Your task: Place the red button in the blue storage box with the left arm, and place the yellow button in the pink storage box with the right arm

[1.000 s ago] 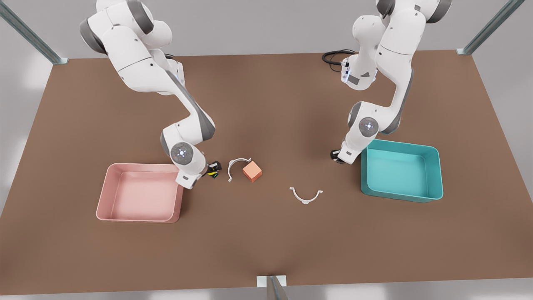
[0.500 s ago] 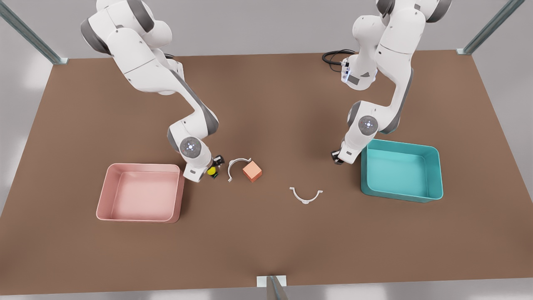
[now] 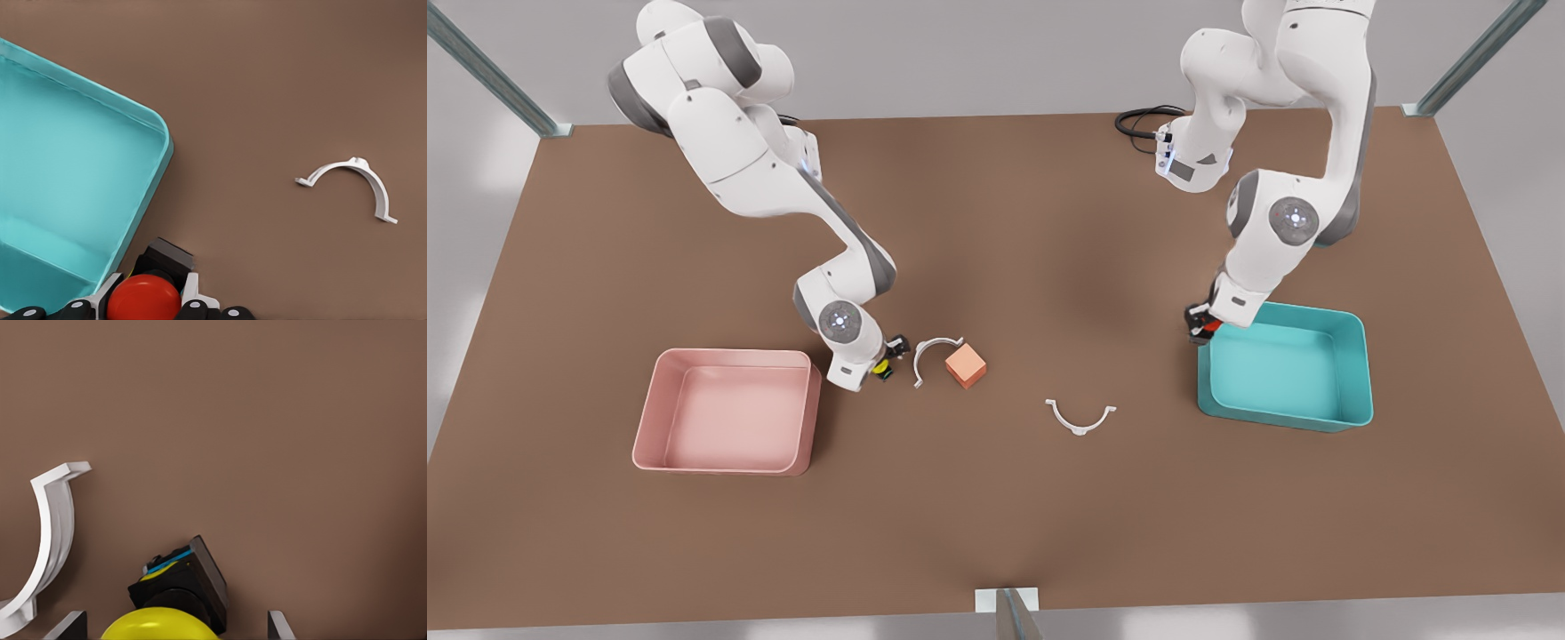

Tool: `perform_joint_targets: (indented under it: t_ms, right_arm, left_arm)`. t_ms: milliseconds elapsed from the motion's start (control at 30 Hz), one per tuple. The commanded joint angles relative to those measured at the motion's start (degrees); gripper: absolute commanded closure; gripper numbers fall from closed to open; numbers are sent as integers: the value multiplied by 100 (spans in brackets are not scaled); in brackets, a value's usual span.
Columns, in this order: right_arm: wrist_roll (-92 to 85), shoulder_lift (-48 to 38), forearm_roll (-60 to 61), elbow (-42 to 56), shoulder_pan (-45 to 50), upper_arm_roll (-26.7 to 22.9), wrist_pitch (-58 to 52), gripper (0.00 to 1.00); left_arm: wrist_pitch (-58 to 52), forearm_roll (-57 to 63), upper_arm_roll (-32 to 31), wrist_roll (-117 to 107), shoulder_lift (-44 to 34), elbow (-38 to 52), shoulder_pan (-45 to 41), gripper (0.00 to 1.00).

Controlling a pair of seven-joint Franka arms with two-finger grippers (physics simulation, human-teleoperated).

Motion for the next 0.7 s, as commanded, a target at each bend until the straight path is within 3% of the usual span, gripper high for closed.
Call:
perform_joint_targets:
  t_ms: [0,133,433,467,500,533,667]
  right_arm:
    - [-200,2,9,-17,-16,1,224,2]
    - [-200,46,9,-8,-16,1,216,22]
    - [-200,55,9,10,-16,1,224,40]
    - [-200,55,9,10,-16,1,224,43]
    - [-200,55,8,18,-16,1,224,43]
    - [-200,55,9,27,-7,1,216,45]
    - [-182,-121,9,98,2,1,145,45]
  left_arm:
    - [-477,-32,391,3114,158,92,1215,50]
    - [-468,-41,655,4213,853,575,1672,50]
    - [-362,-655,637,4757,1880,821,1971,48]
    - [-362,-744,637,4828,1942,830,1980,44]
    - [-362,-744,637,4828,1942,830,1971,4]
    - [-362,-744,637,4820,1942,830,1962,0]
    - [-617,-726,637,4670,1697,1015,1892,0]
